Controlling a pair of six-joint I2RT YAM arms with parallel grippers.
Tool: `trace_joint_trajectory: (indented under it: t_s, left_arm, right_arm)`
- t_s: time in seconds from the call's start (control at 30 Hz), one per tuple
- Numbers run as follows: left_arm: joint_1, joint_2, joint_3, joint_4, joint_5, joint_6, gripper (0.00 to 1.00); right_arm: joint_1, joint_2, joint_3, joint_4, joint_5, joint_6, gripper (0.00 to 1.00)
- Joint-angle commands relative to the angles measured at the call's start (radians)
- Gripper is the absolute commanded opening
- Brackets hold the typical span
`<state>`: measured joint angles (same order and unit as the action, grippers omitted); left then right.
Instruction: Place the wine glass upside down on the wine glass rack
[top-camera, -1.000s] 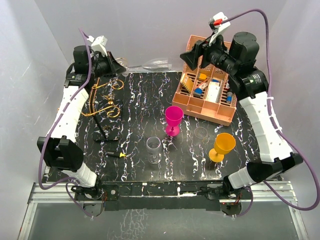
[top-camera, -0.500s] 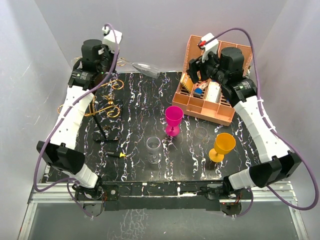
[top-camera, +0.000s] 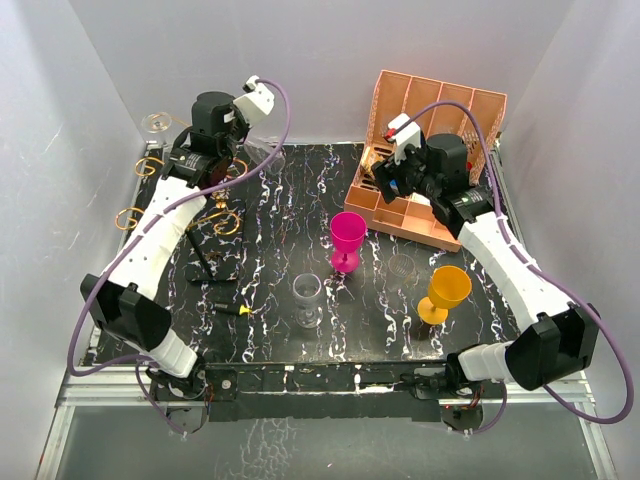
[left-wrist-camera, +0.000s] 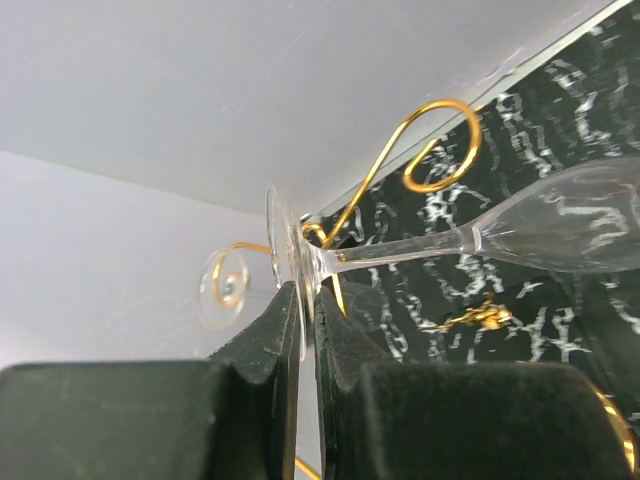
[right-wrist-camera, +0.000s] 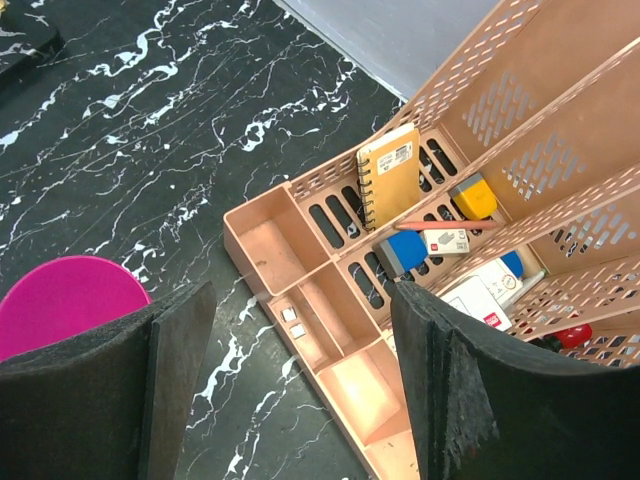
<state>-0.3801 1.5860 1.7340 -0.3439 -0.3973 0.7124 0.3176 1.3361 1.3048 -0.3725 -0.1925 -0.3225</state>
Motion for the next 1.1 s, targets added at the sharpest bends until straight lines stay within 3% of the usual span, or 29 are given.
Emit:
trace_joint_trajectory:
  t_s: [0.0,0.33,1.07]
  left_arm:
    - [-0.004,-0.032,-0.031,0.100,-0.122,0.123,0.00]
    - [-0.003,-0.013,-0.083,0.180,-0.206,0.221,0.00]
    - [-0.004,0.090,-0.059,0.275,-0.221,0.358,0.00]
  right_arm:
    - [-0.007,-0.044,-0.041,0.133,0.018,-0.010,0.77]
    - [-0.022,-0.052,-0.088,0.156,0.011,-0.003,0.77]
    - [-0.042,-0.068,-0.099,0.158,-0.030,0.018,0.77]
